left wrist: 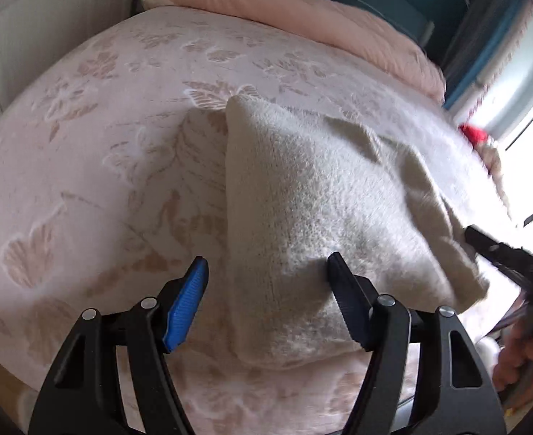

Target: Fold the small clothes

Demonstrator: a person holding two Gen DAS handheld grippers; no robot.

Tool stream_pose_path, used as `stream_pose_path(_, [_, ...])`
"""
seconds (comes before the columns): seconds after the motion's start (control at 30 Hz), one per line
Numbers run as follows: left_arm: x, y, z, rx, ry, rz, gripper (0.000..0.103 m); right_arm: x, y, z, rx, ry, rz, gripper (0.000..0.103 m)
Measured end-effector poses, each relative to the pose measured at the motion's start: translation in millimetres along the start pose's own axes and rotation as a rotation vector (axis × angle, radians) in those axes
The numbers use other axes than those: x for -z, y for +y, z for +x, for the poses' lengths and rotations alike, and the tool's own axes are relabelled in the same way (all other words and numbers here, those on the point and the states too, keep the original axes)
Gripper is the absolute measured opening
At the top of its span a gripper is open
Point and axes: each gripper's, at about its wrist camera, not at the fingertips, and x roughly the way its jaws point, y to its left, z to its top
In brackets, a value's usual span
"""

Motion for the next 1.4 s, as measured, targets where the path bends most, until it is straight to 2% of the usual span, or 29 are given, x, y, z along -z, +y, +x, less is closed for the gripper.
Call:
stream_pose_path(0.1, [1.5, 0.7, 8.5, 0.006, 0.017, -0.026, 0.070, 11.3, -10.2, 48.1, 0.092, 0.130, -0.061, 0.043])
stream_pose_path(0.13, [1.5, -0.3, 9.0, 0.000, 0.020, -0.023, 0.071, 18.2, -18.1, 54.2, 0.076, 0.122, -0.036, 0.044])
stream_pose_path(0.23, [0.7, -9.8, -6.9, -0.063, -0.005, 0.011, 0.069, 11.4, -21.6, 29.9, 0.031, 0.093, 0.058, 0.044])
stream_pose_path(0.3, [3.3, -24.4, -27.0, -0.119, -0.040, 0.078, 0.069, 6.9, -10.7, 9.4, 0.040, 0.043, 0.032, 0.044])
stream_pose_path(0.33, [5.2, -29.5, -32.6, -0.138, -0.053, 0.106, 0.072, 8.0, -6.5, -1.7, 0.053, 0.016, 0.010, 0.045])
stream_pose_path(0.43, [15.5, -51.7, -52.0, -0.212, -0.092, 0.176, 0.078, 20.8, 7.2, -30.9, 0.148, -0.055, -0.044, 0.057])
stream_pose_path(0.53, [28.5, -67.9, -66.8, -0.225, -0.117, 0.187, 0.087, 39.1, 10.2, -46.7, 0.201, -0.076, -0.049, 0.065])
stream_pose_path(0.8, [55.9, -93.1, -76.1, -0.232, -0.108, 0.184, 0.091, 87.5, 15.5, -85.8, 0.279, -0.115, -0.001, 0.084])
stream_pose_path(1.1, [84.6, -113.3, -80.0, -0.271, -0.130, 0.229, 0.091, 107.8, 29.4, -101.7, 0.344, -0.146, -0.080, 0.086])
stream_pose_path(1.4, [96.6, -127.6, -89.5, -0.296, -0.157, 0.248, 0.091, 111.2, 27.8, -119.6, 0.349, -0.181, -0.073, 0.086])
